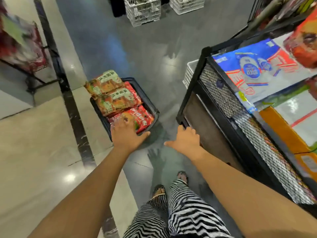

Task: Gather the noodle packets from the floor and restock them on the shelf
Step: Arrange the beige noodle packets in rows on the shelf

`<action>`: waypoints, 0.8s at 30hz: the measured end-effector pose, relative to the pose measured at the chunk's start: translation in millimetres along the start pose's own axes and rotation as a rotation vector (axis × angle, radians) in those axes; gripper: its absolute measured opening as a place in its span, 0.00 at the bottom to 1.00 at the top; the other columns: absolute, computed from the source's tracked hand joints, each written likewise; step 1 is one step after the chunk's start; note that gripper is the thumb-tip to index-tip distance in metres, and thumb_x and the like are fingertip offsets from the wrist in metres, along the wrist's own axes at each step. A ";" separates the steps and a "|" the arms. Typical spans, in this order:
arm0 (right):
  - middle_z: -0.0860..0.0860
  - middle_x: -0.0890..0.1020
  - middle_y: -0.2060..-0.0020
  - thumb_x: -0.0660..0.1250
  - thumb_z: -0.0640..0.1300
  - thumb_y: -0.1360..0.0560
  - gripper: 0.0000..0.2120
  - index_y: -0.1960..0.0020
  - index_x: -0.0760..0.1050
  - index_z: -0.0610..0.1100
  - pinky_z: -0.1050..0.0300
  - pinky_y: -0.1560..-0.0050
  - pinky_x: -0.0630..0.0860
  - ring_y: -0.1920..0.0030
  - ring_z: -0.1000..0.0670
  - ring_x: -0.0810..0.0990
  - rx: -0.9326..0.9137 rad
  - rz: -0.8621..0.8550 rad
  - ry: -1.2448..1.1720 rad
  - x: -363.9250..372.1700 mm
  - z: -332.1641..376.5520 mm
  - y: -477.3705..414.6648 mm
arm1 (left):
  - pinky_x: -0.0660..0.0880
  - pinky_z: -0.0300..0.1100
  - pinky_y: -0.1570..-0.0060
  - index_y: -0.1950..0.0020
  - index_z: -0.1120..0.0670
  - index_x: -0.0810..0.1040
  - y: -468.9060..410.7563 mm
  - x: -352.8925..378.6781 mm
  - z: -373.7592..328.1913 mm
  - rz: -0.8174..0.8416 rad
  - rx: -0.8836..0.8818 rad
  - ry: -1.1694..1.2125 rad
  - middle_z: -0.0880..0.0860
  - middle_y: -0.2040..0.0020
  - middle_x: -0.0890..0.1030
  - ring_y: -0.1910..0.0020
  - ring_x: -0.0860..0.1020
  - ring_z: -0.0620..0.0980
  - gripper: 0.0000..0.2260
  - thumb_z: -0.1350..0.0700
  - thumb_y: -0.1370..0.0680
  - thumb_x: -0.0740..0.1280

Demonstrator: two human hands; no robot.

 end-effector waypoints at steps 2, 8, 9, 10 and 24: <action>0.37 0.65 0.29 0.66 0.70 0.30 0.47 0.24 0.57 0.42 0.42 0.32 0.66 0.29 0.36 0.63 -0.017 0.056 0.000 5.6 24.4 -20.8 | 0.49 0.58 0.24 0.19 0.49 0.50 -12.5 1.9 29.5 0.020 -0.049 0.032 0.61 0.19 0.50 0.21 0.49 0.63 0.43 0.27 0.26 0.55; 0.41 0.68 0.27 0.66 0.70 0.29 0.44 0.25 0.62 0.42 0.45 0.31 0.66 0.28 0.39 0.66 -0.036 0.228 -0.126 12.0 103.9 -105.1 | 0.46 0.57 0.24 0.18 0.48 0.47 -78.5 -3.9 105.9 0.074 -0.185 0.052 0.62 0.19 0.49 0.21 0.48 0.64 0.43 0.28 0.25 0.58; 0.41 0.71 0.30 0.67 0.68 0.29 0.41 0.27 0.67 0.41 0.48 0.34 0.69 0.31 0.40 0.70 -0.023 0.249 -0.208 8.3 117.6 -119.4 | 0.47 0.57 0.24 0.18 0.48 0.48 -94.1 -7.0 116.9 0.067 -0.209 0.052 0.62 0.20 0.50 0.21 0.49 0.63 0.43 0.27 0.26 0.58; 0.42 0.75 0.32 0.68 0.66 0.28 0.38 0.29 0.69 0.40 0.51 0.37 0.71 0.35 0.42 0.74 0.006 0.282 -0.322 6.5 130.3 -136.1 | 0.47 0.57 0.24 0.19 0.48 0.48 -110.6 -9.7 127.6 0.063 -0.232 0.052 0.62 0.20 0.51 0.21 0.49 0.63 0.43 0.27 0.26 0.58; 0.41 0.67 0.27 0.71 0.67 0.32 0.48 0.23 0.60 0.43 0.40 0.30 0.68 0.30 0.38 0.69 0.558 0.618 -0.940 84.5 273.8 -325.5 | 0.45 0.55 0.23 0.19 0.52 0.48 -357.8 14.1 249.9 0.159 -0.259 0.023 0.62 0.19 0.48 0.20 0.46 0.61 0.44 0.28 0.25 0.59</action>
Point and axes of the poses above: each hand's wrist, its own y-axis away from the middle knuckle, its own x-axis out of the palm, z = x × y, the point moved 5 cm from there along -y, towards the middle knuckle
